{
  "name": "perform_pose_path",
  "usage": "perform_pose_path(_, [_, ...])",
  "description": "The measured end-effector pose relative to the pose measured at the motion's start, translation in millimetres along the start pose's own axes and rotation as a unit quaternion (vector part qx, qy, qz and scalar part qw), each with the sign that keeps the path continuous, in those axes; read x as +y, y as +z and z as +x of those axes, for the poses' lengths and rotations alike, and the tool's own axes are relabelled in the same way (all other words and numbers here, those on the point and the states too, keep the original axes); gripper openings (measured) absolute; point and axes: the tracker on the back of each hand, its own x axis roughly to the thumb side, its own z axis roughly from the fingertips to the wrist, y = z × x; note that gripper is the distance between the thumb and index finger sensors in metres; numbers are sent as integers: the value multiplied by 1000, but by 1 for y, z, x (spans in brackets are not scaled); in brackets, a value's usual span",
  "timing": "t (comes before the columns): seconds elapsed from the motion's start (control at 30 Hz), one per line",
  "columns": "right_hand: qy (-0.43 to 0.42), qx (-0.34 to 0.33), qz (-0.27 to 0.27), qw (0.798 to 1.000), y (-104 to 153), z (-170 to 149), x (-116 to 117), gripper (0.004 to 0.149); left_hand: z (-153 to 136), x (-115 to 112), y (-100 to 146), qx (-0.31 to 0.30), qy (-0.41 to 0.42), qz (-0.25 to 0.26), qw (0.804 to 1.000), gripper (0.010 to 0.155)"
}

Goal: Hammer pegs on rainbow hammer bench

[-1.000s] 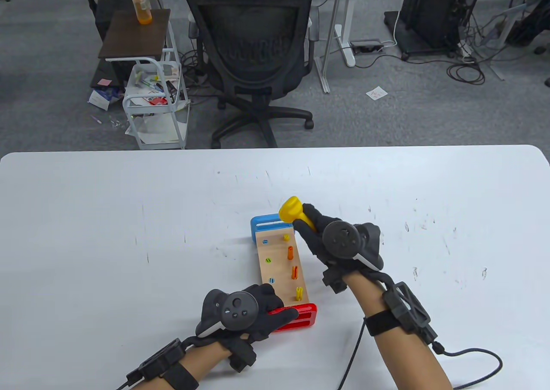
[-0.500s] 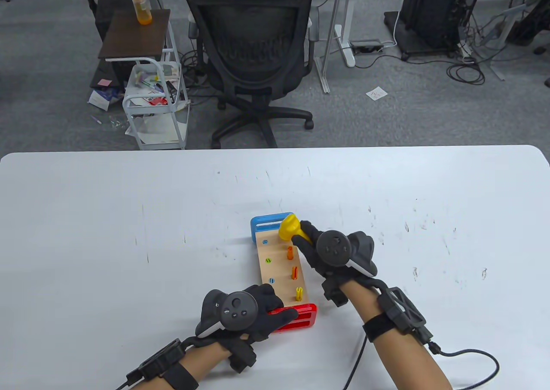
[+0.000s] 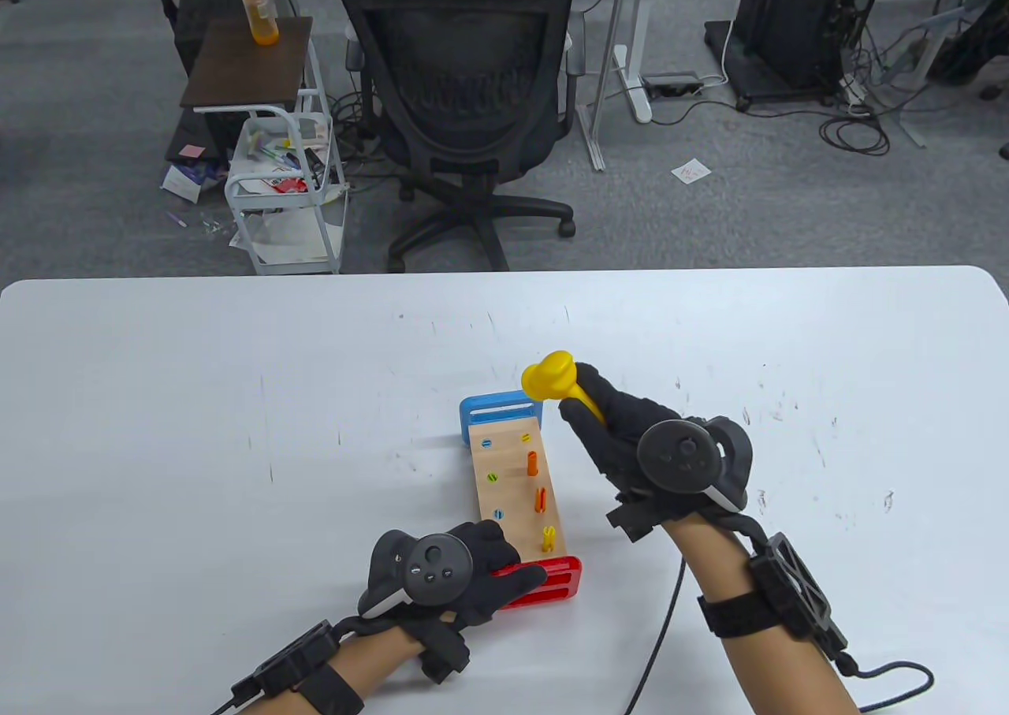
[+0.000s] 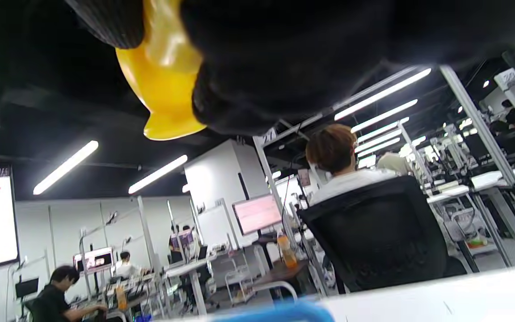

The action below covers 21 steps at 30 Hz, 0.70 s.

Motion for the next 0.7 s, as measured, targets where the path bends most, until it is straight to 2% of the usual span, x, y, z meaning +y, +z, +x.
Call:
perform_pose_path(0.03, [10, 3, 31, 999, 4, -1, 12, 59, 0, 0, 0, 0, 0, 0, 1000, 61])
perform_pose_path(0.1, [95, 12, 157, 983, 20, -6, 54, 59, 0, 0, 0, 0, 0, 0, 1000, 61])
perform_pose_path(0.13, [132, 13, 168, 977, 25, -8, 57, 60, 0, 0, 0, 1, 0, 0, 1000, 61])
perform_pose_path(0.17, [92, -7, 113, 989, 25, -5, 56, 60, 0, 0, 0, 1, 0, 1, 1000, 61])
perform_pose_path(0.2, [73, 1, 123, 990, 20, -3, 55, 59, 0, 0, 0, 1, 1, 1, 1000, 61])
perform_pose_path(0.23, [73, 7, 111, 991, 19, 1, 41, 59, 0, 0, 0, 1, 0, 1, 1000, 61])
perform_pose_path(0.3, [49, 3, 49, 998, 9, 8, 18, 59, 0, 0, 0, 1, 0, 1, 1000, 61])
perform_pose_path(0.4, [33, -3, 0, 999, -2, 20, -17, 59, 0, 0, 0, 0, 0, 0, 1000, 61])
perform_pose_path(0.5, [22, -8, -32, 999, -4, 23, -33, 59, 0, 0, 0, 0, 0, 0, 1000, 61])
perform_pose_path(0.57, [10, -4, -33, 999, -2, 20, -28, 59, 0, 0, 0, 0, 0, 0, 1000, 61])
perform_pose_path(0.6, [8, 1, -17, 1000, 1, 15, -17, 59, 0, 0, 0, 0, -1, 0, 1000, 61])
perform_pose_path(0.7, [44, 11, 69, 997, 13, 4, 26, 59, 0, 0, 1, 0, 0, 0, 1000, 61])
